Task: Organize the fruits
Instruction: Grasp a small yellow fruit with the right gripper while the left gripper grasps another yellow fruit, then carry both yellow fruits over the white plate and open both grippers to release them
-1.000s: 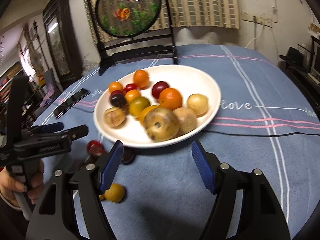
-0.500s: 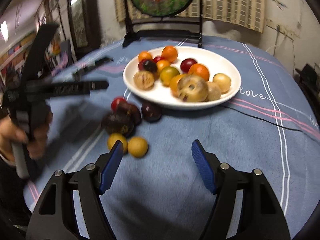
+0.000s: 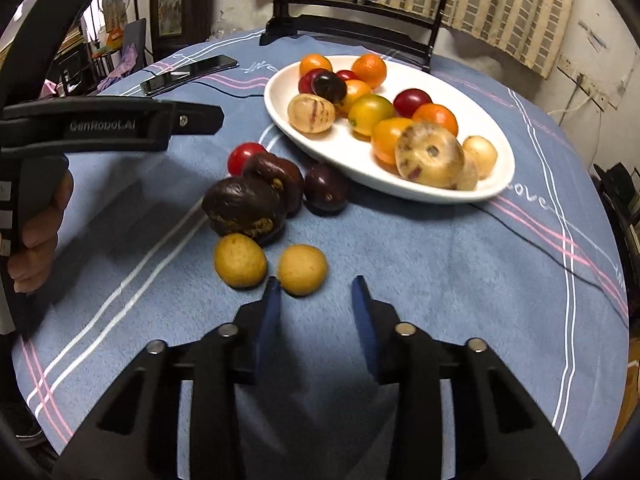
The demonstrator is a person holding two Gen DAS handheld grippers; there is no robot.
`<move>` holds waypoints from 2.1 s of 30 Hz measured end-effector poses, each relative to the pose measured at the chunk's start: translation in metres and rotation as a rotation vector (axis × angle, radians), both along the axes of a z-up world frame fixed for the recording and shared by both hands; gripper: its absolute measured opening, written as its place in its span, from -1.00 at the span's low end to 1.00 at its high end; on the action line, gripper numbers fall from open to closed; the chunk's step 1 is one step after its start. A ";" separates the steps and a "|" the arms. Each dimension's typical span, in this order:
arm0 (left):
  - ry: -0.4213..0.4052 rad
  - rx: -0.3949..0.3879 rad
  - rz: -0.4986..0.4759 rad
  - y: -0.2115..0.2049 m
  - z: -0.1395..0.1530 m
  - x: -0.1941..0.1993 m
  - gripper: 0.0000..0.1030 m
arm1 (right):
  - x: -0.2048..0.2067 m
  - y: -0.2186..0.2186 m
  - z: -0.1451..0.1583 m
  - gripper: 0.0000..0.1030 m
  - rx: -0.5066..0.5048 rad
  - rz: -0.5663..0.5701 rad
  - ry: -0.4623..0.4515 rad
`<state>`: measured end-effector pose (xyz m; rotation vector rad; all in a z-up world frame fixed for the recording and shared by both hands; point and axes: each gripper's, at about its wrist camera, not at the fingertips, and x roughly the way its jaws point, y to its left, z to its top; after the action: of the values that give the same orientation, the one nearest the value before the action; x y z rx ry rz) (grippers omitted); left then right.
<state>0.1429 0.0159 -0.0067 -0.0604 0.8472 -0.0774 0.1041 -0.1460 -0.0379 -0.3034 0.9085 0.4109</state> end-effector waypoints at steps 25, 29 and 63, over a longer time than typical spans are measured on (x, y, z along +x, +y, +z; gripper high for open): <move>0.087 0.052 -0.181 -0.060 -0.018 -0.055 0.83 | -0.012 -0.043 0.011 -0.45 0.083 -0.064 -0.041; 0.130 0.034 -0.186 -0.071 -0.025 -0.049 0.44 | -0.015 -0.053 0.013 -0.45 0.112 -0.078 -0.048; 0.083 0.027 -0.177 -0.056 0.008 -0.040 -0.45 | -0.021 -0.067 0.034 -0.46 0.179 -0.093 -0.098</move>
<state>0.1031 -0.0397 0.0016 0.0374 0.9354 -0.2306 0.0826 -0.2128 -0.0044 -0.1155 0.7805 0.3852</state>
